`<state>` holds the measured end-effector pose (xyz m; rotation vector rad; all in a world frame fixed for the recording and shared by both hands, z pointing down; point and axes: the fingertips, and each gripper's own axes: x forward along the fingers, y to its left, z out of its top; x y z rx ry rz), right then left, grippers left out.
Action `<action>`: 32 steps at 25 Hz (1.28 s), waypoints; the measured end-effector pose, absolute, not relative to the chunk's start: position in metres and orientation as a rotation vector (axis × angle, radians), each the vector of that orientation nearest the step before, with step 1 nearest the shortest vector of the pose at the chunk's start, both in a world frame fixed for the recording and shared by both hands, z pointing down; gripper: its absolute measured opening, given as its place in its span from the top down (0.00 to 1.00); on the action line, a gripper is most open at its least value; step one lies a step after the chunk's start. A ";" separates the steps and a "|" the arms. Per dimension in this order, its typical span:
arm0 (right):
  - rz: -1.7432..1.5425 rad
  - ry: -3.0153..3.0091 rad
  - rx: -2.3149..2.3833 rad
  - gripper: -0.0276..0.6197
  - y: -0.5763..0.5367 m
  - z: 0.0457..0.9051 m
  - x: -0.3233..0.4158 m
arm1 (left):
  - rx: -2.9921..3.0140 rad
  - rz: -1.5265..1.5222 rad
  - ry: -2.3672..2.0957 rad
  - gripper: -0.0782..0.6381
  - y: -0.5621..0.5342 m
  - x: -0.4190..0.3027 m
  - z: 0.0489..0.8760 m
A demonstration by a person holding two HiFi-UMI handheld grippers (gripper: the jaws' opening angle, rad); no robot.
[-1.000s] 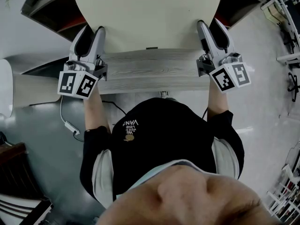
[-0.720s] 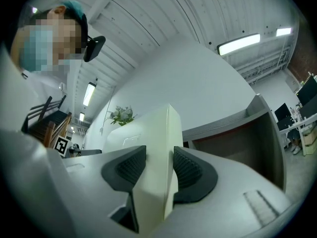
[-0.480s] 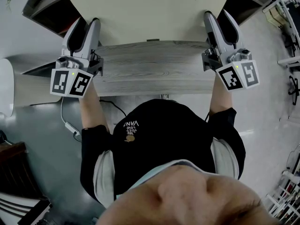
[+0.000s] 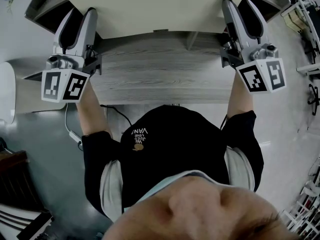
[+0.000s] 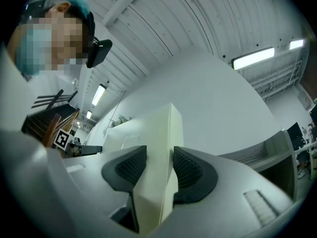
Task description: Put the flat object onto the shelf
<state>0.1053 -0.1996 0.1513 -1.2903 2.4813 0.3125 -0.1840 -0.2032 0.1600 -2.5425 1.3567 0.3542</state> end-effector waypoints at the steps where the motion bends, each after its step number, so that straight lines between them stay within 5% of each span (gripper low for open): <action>1: 0.326 2.482 -1.285 0.70 -0.202 0.144 0.105 | -2.536 0.354 1.353 0.65 -0.206 -0.183 0.153; 32: 0.566 2.468 -1.236 0.71 -0.248 0.047 0.101 | -2.404 0.348 1.323 0.66 -0.253 -0.190 0.057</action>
